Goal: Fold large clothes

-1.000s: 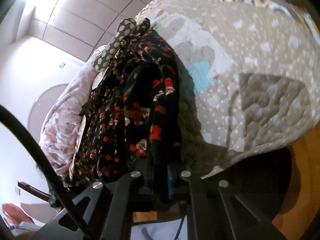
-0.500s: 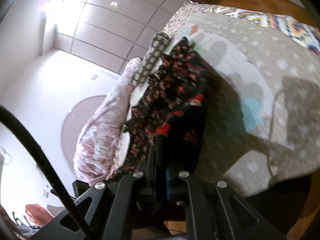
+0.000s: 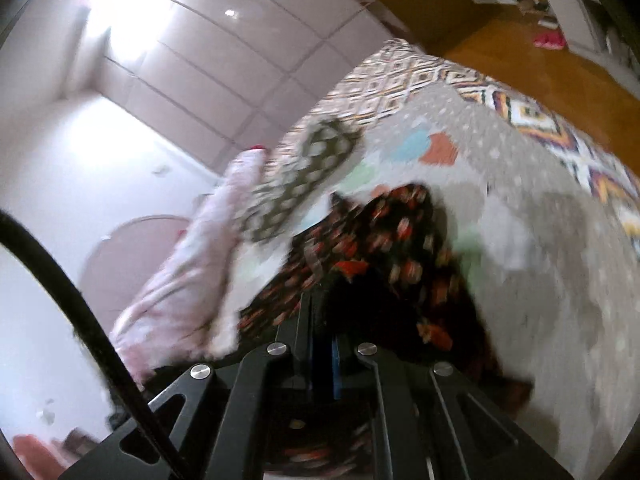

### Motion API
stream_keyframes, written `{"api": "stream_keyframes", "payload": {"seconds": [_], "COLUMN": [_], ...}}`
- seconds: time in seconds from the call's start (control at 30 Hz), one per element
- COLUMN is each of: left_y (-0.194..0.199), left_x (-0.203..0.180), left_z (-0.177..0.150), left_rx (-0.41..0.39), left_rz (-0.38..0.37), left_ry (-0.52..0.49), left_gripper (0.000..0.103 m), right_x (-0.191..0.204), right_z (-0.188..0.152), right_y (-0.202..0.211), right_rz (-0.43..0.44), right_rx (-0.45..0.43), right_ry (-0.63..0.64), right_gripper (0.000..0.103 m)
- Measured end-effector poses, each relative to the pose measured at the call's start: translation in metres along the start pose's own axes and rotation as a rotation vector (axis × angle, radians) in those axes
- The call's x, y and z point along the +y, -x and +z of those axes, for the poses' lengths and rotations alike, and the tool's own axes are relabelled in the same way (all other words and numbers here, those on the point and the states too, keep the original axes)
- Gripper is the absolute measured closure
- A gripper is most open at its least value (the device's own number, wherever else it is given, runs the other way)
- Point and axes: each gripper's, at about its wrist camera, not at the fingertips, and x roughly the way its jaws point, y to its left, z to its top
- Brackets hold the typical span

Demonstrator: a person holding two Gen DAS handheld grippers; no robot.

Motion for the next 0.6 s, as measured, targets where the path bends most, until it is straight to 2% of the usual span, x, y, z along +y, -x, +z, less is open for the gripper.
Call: {"api": "stream_keyframes", "payload": {"seconds": [0.1,0.2,0.27,0.33,0.4,0.47,0.5,0.53,0.6], "left_y": [-0.053,-0.084,-0.089,-0.089,-0.082,-0.076,-0.073,-0.07,-0.063], "left_x": [0.007,0.014,0.022,0.029,0.035,0.039,0.042,0.044,0.043], "left_z": [0.03,0.043,0.05,0.056,0.068,0.075,0.079,0.082,0.083], "left_rx": [0.053,0.071,0.057,0.037,-0.007,-0.02,-0.027,-0.032,-0.033], "left_rz": [0.084,0.148,0.137,0.095,0.073,0.06,0.051,0.048,0.042], "left_ry": [0.002,0.006,0.024,0.05,0.075,0.095,0.112,0.124,0.127], "left_gripper": [0.092,0.089,0.081,0.054,0.046,0.04,0.039,0.039,0.038], "right_x": [-0.014,-0.037,-0.051,-0.059,-0.062,-0.062,-0.061,-0.056,-0.047], "right_z": [0.028,0.04,0.041,0.042,0.045,0.051,0.054,0.058,0.067], "right_y": [-0.057,-0.104,-0.124,-0.134,-0.135,-0.134,-0.132,-0.128,-0.116], "right_rz": [-0.151,-0.268,-0.315,-0.321,-0.3,-0.28,-0.279,-0.288,-0.322], "right_rx": [0.013,0.055,0.07,0.079,0.072,0.064,0.052,0.026,-0.039], "right_ry": [-0.005,-0.028,-0.049,-0.06,-0.061,-0.061,-0.057,-0.047,-0.023], "right_gripper": [0.097,0.096,0.093,0.084,0.077,0.072,0.065,0.054,0.037]}}
